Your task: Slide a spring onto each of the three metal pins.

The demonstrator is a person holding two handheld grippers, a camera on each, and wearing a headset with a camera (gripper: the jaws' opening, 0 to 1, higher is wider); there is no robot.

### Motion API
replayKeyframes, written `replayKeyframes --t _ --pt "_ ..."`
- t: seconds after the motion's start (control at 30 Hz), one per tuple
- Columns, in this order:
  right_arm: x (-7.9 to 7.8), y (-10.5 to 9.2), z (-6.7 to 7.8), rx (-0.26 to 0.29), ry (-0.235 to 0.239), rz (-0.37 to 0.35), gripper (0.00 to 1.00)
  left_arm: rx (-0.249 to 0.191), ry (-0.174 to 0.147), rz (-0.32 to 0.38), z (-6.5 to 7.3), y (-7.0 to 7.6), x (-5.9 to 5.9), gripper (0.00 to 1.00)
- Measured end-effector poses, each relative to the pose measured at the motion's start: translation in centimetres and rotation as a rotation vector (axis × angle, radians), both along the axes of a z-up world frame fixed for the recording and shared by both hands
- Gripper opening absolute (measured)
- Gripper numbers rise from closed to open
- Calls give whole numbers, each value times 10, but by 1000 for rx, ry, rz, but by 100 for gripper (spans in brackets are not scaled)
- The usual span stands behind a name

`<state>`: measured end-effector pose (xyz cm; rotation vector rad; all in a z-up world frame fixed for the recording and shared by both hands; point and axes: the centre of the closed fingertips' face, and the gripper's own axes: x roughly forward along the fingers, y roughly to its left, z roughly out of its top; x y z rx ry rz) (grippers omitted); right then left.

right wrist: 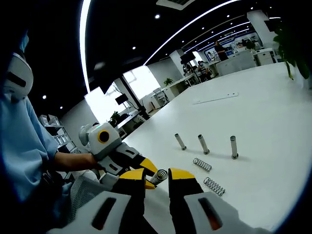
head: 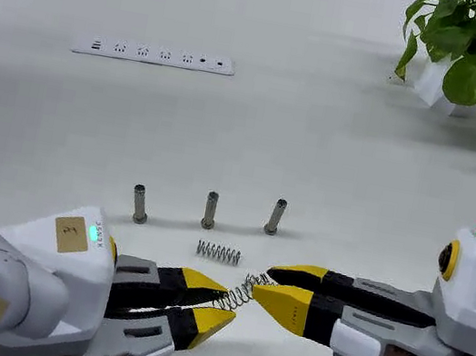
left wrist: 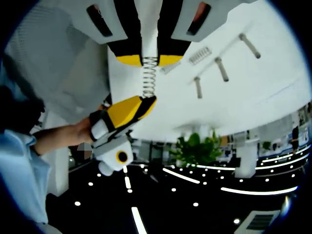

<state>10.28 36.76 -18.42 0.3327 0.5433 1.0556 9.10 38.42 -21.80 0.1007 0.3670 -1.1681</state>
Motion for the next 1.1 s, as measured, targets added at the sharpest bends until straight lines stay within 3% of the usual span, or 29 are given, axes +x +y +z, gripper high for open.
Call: replayKeyframes --t 0.27,0.67,1.1 --pt "-3 -2 -1 7 18 15 16 -4 -12 -22 2 -3 -3 10" --pt "-6 0 -7 -18 21 27 12 -7 -4 -31 3 -5 -5 10" --pt "-14 12 -3 -217 -159 101 12 65 12 -41 -7 -14 -9 9"
